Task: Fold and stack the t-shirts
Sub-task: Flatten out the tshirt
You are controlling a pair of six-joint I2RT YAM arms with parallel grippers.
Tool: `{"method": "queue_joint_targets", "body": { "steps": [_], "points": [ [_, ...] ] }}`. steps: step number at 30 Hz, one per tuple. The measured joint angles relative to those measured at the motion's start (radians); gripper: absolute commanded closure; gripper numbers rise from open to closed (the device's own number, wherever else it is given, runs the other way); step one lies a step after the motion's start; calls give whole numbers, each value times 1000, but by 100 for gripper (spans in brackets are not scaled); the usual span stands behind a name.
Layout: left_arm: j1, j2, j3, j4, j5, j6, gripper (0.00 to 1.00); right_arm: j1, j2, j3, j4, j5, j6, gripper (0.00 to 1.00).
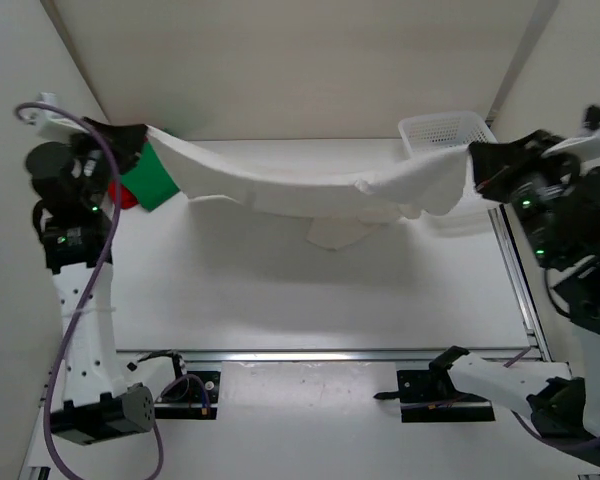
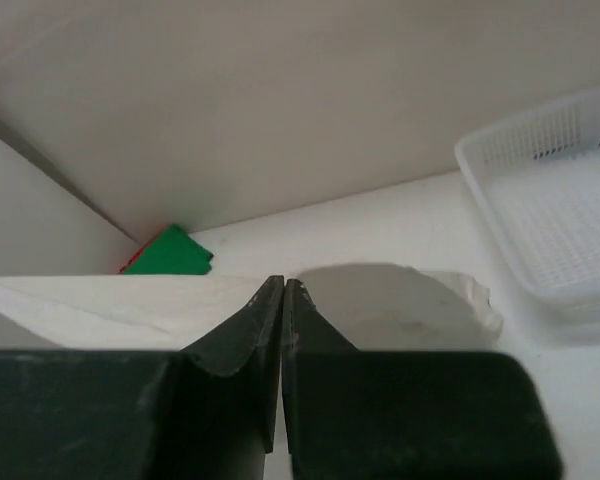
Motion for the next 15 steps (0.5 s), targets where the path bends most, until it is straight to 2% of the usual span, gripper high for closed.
{"method": "queue_joint_targets", "body": {
  "steps": [2,4,6,7,8,9,10,11,13,15],
  "points": [
    [77,-22,107,-21,30,-8,100,34,69,216,-44,36,-57,100],
    [108,-35,200,-28,51,-15,100,94,131,390,-33,91,-113,100],
    [108,-43,255,-32,83,-24,100,257,158,458,13,193,-185,100],
    [108,-46,272,-35,100,-28,100,433,161,446,71,314,-279,100],
    [110,-46,286,-40,113,-31,100,595,150,391,174,396,-431,100],
    [116,-40,298,-50,119,-32,100,752,119,264,425,495,-639,100],
    [122,-31,303,-56,125,-34,100,843,109,162,639,555,-809,100],
    [130,-21,303,-59,131,-37,100,864,153,163,720,611,-907,100],
    [137,5,282,-51,138,-43,100,774,281,305,752,636,-960,100],
    [123,25,221,-27,128,-46,100,689,316,229,806,643,-1010,100]
  ]
}}
